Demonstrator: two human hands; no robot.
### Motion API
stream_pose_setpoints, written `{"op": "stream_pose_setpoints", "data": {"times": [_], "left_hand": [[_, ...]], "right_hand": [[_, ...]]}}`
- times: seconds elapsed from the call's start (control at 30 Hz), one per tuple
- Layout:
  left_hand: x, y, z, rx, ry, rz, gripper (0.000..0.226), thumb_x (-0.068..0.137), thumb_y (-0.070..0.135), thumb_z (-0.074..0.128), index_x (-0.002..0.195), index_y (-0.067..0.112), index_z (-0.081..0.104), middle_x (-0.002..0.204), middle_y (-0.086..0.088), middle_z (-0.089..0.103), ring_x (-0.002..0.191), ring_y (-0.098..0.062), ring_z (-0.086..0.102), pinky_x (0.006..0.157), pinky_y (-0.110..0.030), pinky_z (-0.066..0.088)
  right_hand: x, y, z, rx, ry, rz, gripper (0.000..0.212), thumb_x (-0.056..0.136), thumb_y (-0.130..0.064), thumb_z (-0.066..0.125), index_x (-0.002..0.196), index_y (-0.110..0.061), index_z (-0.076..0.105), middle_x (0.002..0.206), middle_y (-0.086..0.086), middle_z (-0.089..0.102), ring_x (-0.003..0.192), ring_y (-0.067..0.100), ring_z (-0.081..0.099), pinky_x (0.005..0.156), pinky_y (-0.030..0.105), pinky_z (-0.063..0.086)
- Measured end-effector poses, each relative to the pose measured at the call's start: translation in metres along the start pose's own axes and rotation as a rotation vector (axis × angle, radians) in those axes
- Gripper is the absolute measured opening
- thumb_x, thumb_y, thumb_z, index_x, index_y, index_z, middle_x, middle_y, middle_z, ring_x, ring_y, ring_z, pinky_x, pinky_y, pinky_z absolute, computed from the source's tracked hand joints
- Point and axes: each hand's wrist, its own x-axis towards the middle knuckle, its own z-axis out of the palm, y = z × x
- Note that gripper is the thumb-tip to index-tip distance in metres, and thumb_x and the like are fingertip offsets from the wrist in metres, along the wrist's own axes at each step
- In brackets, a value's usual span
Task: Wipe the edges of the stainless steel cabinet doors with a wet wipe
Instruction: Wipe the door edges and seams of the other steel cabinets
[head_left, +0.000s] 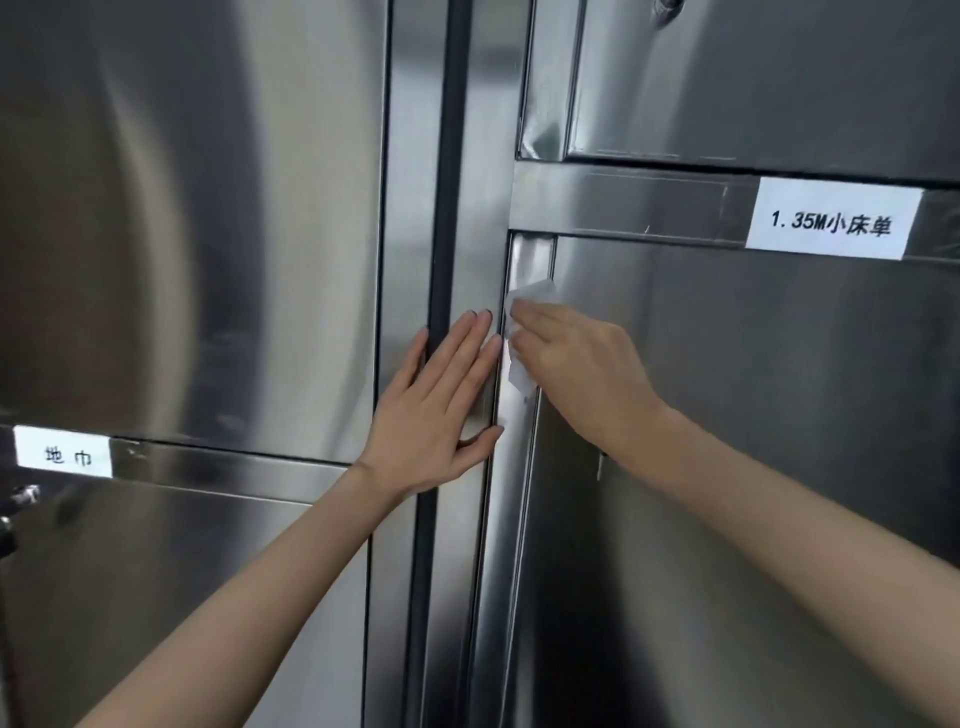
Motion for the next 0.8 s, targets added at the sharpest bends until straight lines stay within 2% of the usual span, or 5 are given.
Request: {"op": "stream_pose_setpoints", "data": {"times": [0.17,0.37,0.47,0.6,0.8], "left_hand": [[-0.005,-0.006,0.004,0.009,0.021,0.024,0.071,0.098,0.047,0.034,0.153,0.006,0.018,0.16,-0.011,0.018,0.149,-0.024,0.017,0.119,-0.048,0.02],[-0.006,-0.01,0.006,0.002,0.037,0.026,0.069,0.099,0.047,0.031,0.154,0.008,0.018,0.161,-0.009,0.018,0.149,-0.021,0.017,0.12,-0.046,0.018],[-0.006,-0.01,0.007,0.006,0.045,0.029,0.069,0.098,0.046,0.031,0.154,0.008,0.018,0.161,-0.009,0.018,0.149,-0.02,0.016,0.12,-0.046,0.018],[-0.006,-0.01,0.007,0.01,0.047,0.024,0.07,0.097,0.046,0.032,0.154,0.009,0.016,0.161,-0.008,0.017,0.149,-0.02,0.015,0.12,-0.045,0.017],[-0.01,-0.011,0.007,-0.082,0.088,-0.019,0.068,0.096,0.042,0.038,0.152,0.005,0.024,0.16,-0.012,0.02,0.149,-0.023,0.016,0.121,-0.044,0.017]], "right_hand": [[0.026,0.024,-0.007,-0.124,-0.069,-0.067,0.032,0.101,-0.012,0.03,0.12,-0.012,0.057,0.129,0.001,0.053,0.124,0.019,0.041,0.098,0.031,0.037],[0.012,0.007,-0.014,-0.191,-0.013,-0.057,0.006,0.073,-0.017,0.076,0.073,-0.023,0.073,0.079,-0.009,0.07,0.082,0.013,0.066,0.064,0.026,0.052],[-0.01,-0.006,-0.01,-0.239,-0.138,-0.155,0.004,0.075,-0.022,0.076,0.077,-0.024,0.073,0.083,-0.011,0.07,0.082,0.012,0.067,0.065,0.026,0.052],[0.026,0.01,-0.017,-0.133,-0.027,0.081,0.02,0.093,-0.012,0.05,0.1,-0.009,0.068,0.109,0.006,0.067,0.107,0.027,0.059,0.081,0.038,0.049],[-0.01,-0.009,-0.007,-0.077,0.11,-0.125,0.009,0.069,-0.003,0.081,0.069,-0.003,0.071,0.081,0.01,0.072,0.071,0.026,0.069,0.053,0.031,0.053]]}}
